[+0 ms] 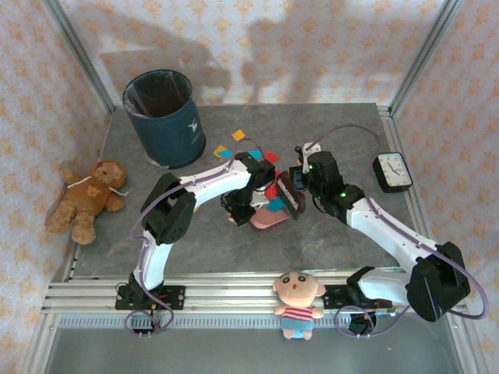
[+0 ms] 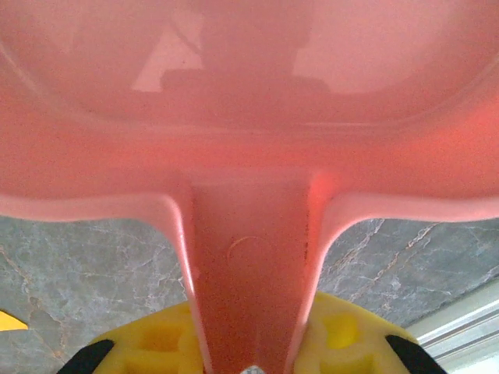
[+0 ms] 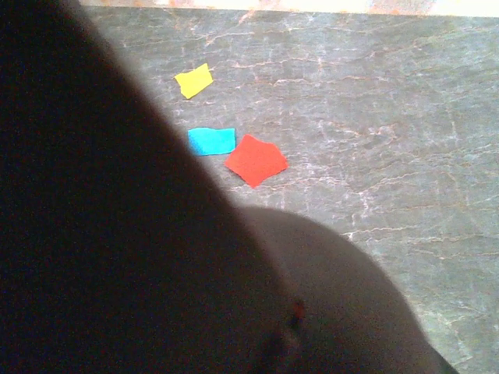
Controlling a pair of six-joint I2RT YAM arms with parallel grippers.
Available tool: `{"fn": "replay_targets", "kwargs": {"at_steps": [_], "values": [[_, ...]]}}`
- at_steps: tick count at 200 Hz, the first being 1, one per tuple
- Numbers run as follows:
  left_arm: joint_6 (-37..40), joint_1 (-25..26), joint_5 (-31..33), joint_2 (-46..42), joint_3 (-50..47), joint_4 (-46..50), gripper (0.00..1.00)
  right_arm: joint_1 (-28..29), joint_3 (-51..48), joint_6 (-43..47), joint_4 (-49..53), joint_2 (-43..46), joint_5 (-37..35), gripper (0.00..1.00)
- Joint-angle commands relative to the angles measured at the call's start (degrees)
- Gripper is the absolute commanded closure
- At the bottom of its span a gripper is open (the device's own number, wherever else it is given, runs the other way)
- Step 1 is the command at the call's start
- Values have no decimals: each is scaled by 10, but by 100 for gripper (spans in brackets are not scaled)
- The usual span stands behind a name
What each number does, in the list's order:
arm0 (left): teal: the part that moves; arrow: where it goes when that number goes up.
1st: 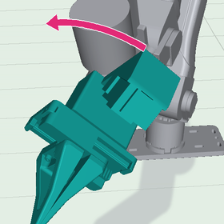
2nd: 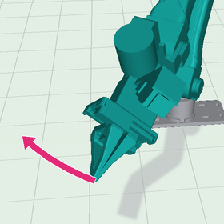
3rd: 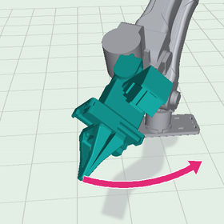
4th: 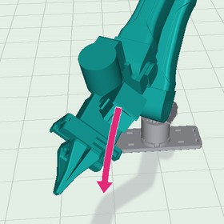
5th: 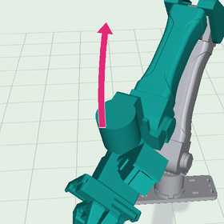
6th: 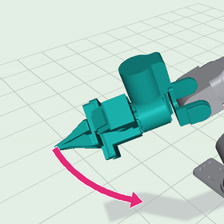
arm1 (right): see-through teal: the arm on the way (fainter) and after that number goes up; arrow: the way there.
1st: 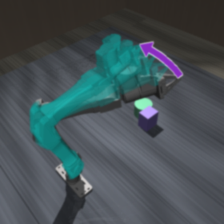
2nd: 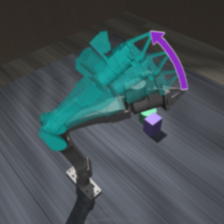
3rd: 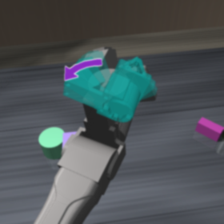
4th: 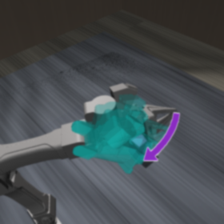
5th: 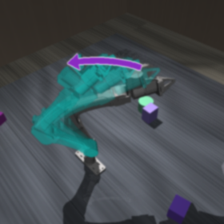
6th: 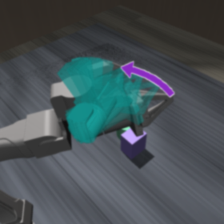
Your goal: Sweep away the paper scraps from the table
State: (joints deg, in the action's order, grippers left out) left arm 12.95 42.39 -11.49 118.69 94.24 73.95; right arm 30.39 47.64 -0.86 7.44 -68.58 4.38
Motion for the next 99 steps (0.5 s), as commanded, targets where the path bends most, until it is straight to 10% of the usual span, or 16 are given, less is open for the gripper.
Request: {"fn": "replay_targets", "kwargs": {"at_steps": [1, 99], "values": [[-13, 5, 22, 15, 10, 10, 100, 6, 7, -11, 46, 30, 14, 100], [-24, -15, 39, -43, -55, -24, 100, 6, 10, 1, -1, 63, -102, 100]]}}
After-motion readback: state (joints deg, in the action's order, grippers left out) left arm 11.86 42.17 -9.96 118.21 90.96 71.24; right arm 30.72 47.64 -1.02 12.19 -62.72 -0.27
